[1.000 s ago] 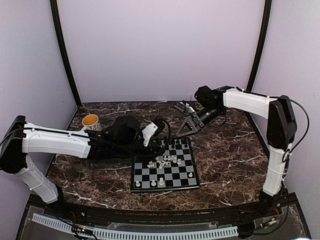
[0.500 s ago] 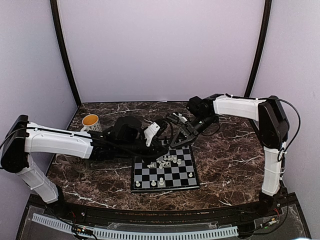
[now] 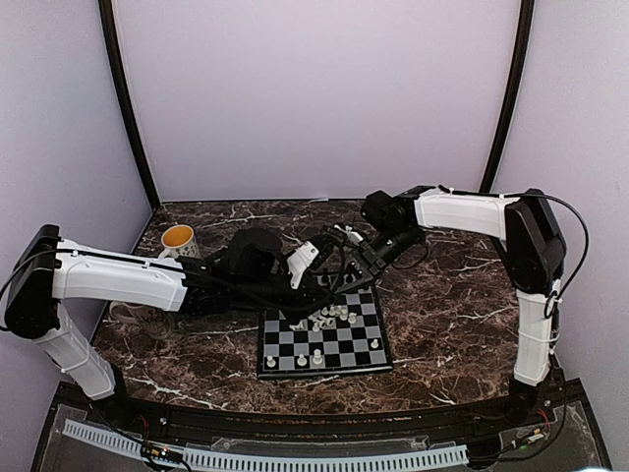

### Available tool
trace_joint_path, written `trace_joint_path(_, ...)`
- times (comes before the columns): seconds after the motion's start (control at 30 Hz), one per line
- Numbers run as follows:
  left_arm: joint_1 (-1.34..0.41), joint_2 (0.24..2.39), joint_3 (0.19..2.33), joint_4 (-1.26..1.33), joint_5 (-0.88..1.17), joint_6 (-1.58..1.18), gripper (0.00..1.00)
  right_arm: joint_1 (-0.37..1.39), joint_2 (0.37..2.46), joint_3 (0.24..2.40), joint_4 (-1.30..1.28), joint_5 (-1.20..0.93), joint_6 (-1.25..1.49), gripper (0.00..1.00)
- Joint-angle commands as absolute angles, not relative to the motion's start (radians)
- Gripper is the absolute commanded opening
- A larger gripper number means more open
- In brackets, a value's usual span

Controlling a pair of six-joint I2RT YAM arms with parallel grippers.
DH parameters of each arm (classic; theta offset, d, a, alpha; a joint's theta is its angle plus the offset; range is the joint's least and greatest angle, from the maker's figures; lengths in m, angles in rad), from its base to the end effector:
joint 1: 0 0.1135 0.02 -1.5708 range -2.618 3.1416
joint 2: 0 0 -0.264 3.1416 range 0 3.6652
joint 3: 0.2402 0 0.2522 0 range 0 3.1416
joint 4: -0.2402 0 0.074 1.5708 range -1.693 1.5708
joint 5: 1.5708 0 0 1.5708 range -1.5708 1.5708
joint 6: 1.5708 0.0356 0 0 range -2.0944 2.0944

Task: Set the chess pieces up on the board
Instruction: Pass from the left arm to the right, then place the pawn at h2.

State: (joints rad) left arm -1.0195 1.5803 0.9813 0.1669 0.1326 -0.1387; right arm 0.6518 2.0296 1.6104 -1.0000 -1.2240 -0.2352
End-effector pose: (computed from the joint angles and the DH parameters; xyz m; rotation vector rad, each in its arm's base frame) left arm 0.1834 -0.3073 0.2432 0.9791 1.8676 -0.8551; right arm 0.2962 0.2681 0.2202 1.1806 -2.1778 -1.7376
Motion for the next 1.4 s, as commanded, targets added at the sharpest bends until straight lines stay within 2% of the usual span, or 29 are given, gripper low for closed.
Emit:
trace_joint_path(0.0,-1.025,1.583,1.003,0.180,0.142,-0.138,0.15,0.667,2.033,1.615,-0.988,-1.267,-0.234,0.15)
trace_joint_path(0.1,-1.025,1.587,1.005,0.178,0.143,-0.139,0.18,0.668,2.034,1.610,-0.983,-1.262,-0.233,0.10)
trace_joint_path(0.23,-1.026,1.589,1.014,0.144,0.103,-0.154,0.31,0.669,2.022,1.608,-0.979,-1.219,-0.249,0.06)
trace_joint_path(0.33,-1.026,1.582,1.012,0.114,0.077,-0.150,0.36,0.667,2.004,1.606,-0.980,-1.155,-0.273,0.06)
trace_joint_path(0.6,-1.016,1.487,0.944,0.106,0.043,-0.104,0.45,0.659,1.882,1.549,-0.971,-0.946,-0.350,0.05)
trace_joint_path(0.83,-0.983,1.376,0.939,-0.005,0.044,-0.051,0.46,0.662,1.746,1.392,-0.869,-0.777,-0.381,0.05)
trace_joint_path(0.93,-0.926,1.327,0.921,0.007,0.010,-0.045,0.48,0.668,1.701,1.362,-0.834,-0.686,-0.416,0.05)
trace_joint_path(1.07,-0.814,1.320,0.918,0.079,-0.013,-0.053,0.58,0.696,1.637,1.299,-0.750,-0.572,-0.469,0.06)
trace_joint_path(1.23,-0.651,1.403,0.992,0.058,0.105,-0.106,0.57,0.808,1.547,1.181,-0.653,-0.376,-0.559,0.06)
trace_joint_path(1.37,-0.562,1.396,0.969,0.082,0.185,-0.102,0.56,0.900,1.534,1.105,-0.622,-0.256,-0.594,0.06)
